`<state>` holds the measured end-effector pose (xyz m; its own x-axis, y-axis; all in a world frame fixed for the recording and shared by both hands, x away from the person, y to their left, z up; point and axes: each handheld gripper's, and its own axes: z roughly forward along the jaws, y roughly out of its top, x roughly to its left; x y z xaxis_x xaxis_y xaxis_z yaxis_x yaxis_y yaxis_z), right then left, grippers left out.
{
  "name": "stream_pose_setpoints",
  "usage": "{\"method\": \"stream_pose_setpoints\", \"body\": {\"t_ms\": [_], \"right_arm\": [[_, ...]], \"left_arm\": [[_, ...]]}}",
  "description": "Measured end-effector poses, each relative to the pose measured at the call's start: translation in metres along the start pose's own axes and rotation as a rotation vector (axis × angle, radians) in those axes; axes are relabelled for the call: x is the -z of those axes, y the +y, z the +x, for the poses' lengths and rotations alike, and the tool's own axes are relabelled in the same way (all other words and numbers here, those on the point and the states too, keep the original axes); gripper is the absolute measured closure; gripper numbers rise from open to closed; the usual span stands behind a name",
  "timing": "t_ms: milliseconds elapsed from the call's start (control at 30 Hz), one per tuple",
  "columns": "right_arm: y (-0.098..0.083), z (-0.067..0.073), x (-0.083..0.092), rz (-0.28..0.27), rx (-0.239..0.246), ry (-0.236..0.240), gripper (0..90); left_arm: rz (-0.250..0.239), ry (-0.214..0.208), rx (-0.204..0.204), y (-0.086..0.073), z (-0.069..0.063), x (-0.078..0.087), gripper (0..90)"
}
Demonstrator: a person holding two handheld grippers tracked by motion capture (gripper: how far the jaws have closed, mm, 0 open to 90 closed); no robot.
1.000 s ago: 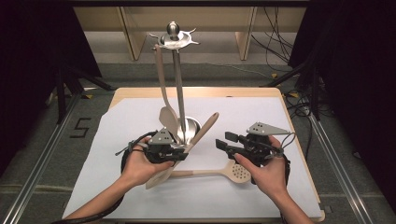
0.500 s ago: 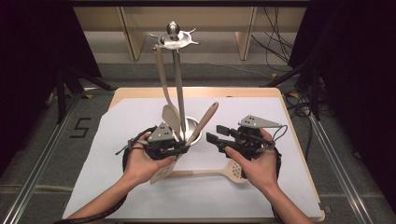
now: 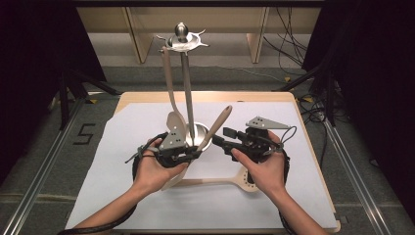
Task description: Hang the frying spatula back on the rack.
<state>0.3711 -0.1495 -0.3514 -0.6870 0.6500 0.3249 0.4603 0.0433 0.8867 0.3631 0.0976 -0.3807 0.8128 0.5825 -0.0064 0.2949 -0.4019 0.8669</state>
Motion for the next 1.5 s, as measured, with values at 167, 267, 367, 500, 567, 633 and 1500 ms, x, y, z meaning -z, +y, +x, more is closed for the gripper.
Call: {"method": "stream_pose_setpoints", "body": {"t_ms": [167, 267, 367, 500, 567, 633, 1500], "right_arm": [[0.005, 0.004, -0.008, -0.031, 0.001, -0.03, 52.5], [0.007, 0.006, -0.011, -0.036, -0.027, -0.047, 58.2], [0.008, 0.006, -0.011, -0.028, -0.031, -0.059, 61.9], [0.01, 0.004, -0.008, -0.038, -0.037, -0.061, 67.2], [0.011, 0.005, -0.006, -0.042, -0.032, -0.057, 68.0], [0.012, 0.006, -0.004, -0.053, -0.029, -0.045, 69.7], [0.03, 0.005, 0.016, 0.012, 0.167, 0.345, 74.8]], "left_arm": [[0.011, 0.019, -0.031, 0.002, -0.004, -0.001, 78.1], [0.004, 0.029, -0.041, 0.003, -0.006, -0.003, 78.0], [0.011, 0.033, -0.028, 0.003, -0.007, -0.005, 77.9], [0.021, 0.04, -0.053, 0.006, -0.009, -0.005, 77.9], [0.009, 0.028, -0.056, 0.008, -0.009, -0.007, 77.8], [-0.003, 0.027, -0.052, 0.009, -0.011, -0.008, 77.6], [-0.13, -0.433, -0.002, 0.027, 0.004, -0.003, 57.2]]}}
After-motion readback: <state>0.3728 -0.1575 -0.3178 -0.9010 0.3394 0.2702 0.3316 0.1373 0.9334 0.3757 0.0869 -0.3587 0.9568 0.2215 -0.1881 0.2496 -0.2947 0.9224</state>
